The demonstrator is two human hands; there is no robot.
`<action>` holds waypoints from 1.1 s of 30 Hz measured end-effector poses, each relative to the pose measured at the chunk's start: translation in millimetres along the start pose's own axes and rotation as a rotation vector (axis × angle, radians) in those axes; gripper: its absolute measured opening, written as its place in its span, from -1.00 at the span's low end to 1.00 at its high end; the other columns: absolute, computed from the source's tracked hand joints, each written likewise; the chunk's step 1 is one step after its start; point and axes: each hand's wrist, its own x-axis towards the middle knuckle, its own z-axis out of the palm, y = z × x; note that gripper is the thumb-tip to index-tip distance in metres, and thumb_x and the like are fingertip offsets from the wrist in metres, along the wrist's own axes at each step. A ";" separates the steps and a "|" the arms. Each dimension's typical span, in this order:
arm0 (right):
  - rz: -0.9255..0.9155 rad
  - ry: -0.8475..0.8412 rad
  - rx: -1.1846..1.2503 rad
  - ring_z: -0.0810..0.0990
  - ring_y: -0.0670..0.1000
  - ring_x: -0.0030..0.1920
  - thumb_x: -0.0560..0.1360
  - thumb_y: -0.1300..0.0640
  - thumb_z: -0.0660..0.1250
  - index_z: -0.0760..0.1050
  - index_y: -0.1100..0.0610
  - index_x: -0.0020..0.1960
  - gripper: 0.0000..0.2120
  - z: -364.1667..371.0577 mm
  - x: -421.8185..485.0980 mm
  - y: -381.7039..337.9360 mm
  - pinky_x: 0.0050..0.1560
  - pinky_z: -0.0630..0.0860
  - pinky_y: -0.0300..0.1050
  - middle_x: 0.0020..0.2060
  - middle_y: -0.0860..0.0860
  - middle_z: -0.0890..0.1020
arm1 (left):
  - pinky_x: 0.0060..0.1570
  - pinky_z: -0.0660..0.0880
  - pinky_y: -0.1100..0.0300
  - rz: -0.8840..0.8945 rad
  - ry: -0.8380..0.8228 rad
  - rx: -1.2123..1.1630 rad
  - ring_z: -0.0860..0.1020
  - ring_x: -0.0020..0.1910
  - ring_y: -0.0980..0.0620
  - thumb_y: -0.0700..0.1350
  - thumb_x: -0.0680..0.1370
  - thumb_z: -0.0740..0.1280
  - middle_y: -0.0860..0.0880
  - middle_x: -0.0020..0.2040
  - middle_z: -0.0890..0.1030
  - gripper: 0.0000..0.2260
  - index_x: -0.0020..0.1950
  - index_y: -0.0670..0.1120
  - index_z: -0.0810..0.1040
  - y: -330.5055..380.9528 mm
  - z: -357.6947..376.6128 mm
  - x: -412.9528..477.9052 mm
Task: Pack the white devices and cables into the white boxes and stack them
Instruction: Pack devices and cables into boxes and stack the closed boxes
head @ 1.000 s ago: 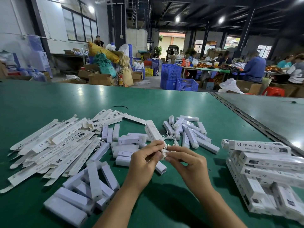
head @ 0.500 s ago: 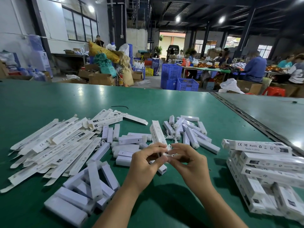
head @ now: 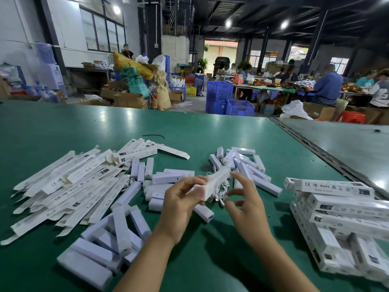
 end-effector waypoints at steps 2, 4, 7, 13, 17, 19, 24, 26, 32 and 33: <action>0.052 -0.017 -0.097 0.59 -0.18 -0.08 0.46 0.24 0.44 0.29 -0.14 0.42 -0.36 -1.6 2.4 5.0 -0.01 0.56 -0.15 0.39 -0.20 0.31 | -0.22 0.53 0.24 -0.052 -0.038 -0.186 0.63 -0.05 0.04 -0.04 0.26 0.64 -0.08 0.00 0.69 -0.76 -0.17 -0.08 0.71 4.4 -5.9 3.3; 0.096 -0.028 -0.128 0.58 -0.17 -0.14 0.47 0.10 0.47 0.27 -0.13 0.45 -0.36 -3.9 4.2 9.1 -0.02 0.55 -0.20 0.38 -0.28 0.27 | -0.24 0.55 0.23 -0.109 -0.058 -0.294 0.63 -0.06 0.01 -0.01 0.15 0.71 -0.10 -0.02 0.68 -0.64 -0.20 -0.13 0.71 7.3 -12.4 5.3; 0.087 -0.013 -0.188 0.57 -0.11 -0.24 0.47 0.03 0.47 0.43 -0.09 0.34 -0.52 -6.7 6.0 10.2 -0.09 0.52 -0.26 0.34 -0.24 0.38 | -0.29 0.56 0.22 -0.165 -0.037 -0.368 0.64 -0.12 -0.02 -0.03 0.07 0.74 -0.12 -0.07 0.67 -0.60 -0.24 -0.15 0.70 8.9 -18.3 6.8; 0.017 0.069 -0.228 0.55 -0.19 -0.13 0.43 0.04 0.51 0.26 -0.29 0.32 -0.38 -11.9 7.5 8.0 -0.05 0.50 -0.21 0.43 -0.24 0.23 | -0.38 0.51 0.22 -0.221 -0.075 -0.449 0.51 -0.35 0.01 0.02 0.15 0.71 -0.09 -0.09 0.68 -0.63 -0.19 -0.11 0.72 14.8 -25.9 7.2; 0.061 0.045 -0.205 0.55 -0.15 -0.23 0.43 0.04 0.51 0.47 -0.18 0.19 -0.61 -14.5 10.5 9.4 -0.14 0.46 -0.26 0.12 -0.18 0.54 | -0.32 0.54 0.24 -0.200 -0.050 -0.510 0.49 -0.33 0.06 0.09 0.15 0.70 -0.09 -0.06 0.65 -0.48 -0.01 -0.14 0.71 10.5 -26.0 9.6; 0.116 0.002 -0.146 0.50 -0.14 -0.31 0.41 0.02 0.52 0.55 -0.12 0.12 -0.69 -13.1 9.9 9.1 -0.20 0.41 -0.31 -0.14 -0.14 0.57 | -0.28 0.53 0.25 -0.163 -0.080 -0.512 0.48 -0.29 0.09 0.14 0.17 0.68 -0.05 -0.09 0.62 -0.40 0.10 -0.12 0.69 8.6 -28.3 10.9; 0.174 -0.145 0.076 0.33 -0.17 -0.47 0.36 -0.16 0.47 0.61 -0.13 0.01 -0.74 -2.0 4.2 5.1 -0.43 0.27 -0.38 -0.45 -0.15 0.52 | -0.27 0.49 0.27 -0.186 -0.016 -0.045 0.52 -0.21 0.04 0.03 0.36 0.57 -0.10 -0.09 0.68 -0.68 0.03 -0.09 0.69 -5.3 -15.5 5.2; 0.154 -0.177 0.073 0.30 -0.16 -0.48 0.44 -0.11 0.44 0.61 -0.11 0.05 -0.79 4.2 0.5 5.6 -0.44 0.27 -0.37 -0.42 -0.19 0.54 | -0.22 0.49 0.22 -0.174 0.098 0.023 0.56 -0.13 -0.04 0.02 0.40 0.48 -0.15 -0.05 0.70 -0.76 -0.01 -0.08 0.69 -10.2 -7.9 4.2; -0.101 -0.215 -0.296 0.54 -0.19 -0.02 0.56 -0.02 0.34 0.57 0.03 0.22 -0.73 14.7 -1.2 7.0 0.06 0.46 -0.30 0.10 -0.18 0.55 | -0.15 0.47 0.20 0.078 0.699 0.037 0.62 -0.23 0.28 0.02 0.54 0.41 0.21 -0.20 0.70 -0.92 -0.08 0.05 0.65 -2.3 -28.1 18.9; -0.150 -0.272 -0.368 0.52 -0.14 0.12 0.55 -0.01 0.36 0.58 0.03 0.21 -0.74 18.0 -1.7 7.8 0.16 0.45 -0.25 0.15 -0.14 0.55 | -0.14 0.48 0.20 0.097 0.739 0.054 0.62 -0.25 0.31 0.01 0.56 0.40 0.24 -0.22 0.69 -0.93 -0.06 0.04 0.62 -2.9 -30.6 19.7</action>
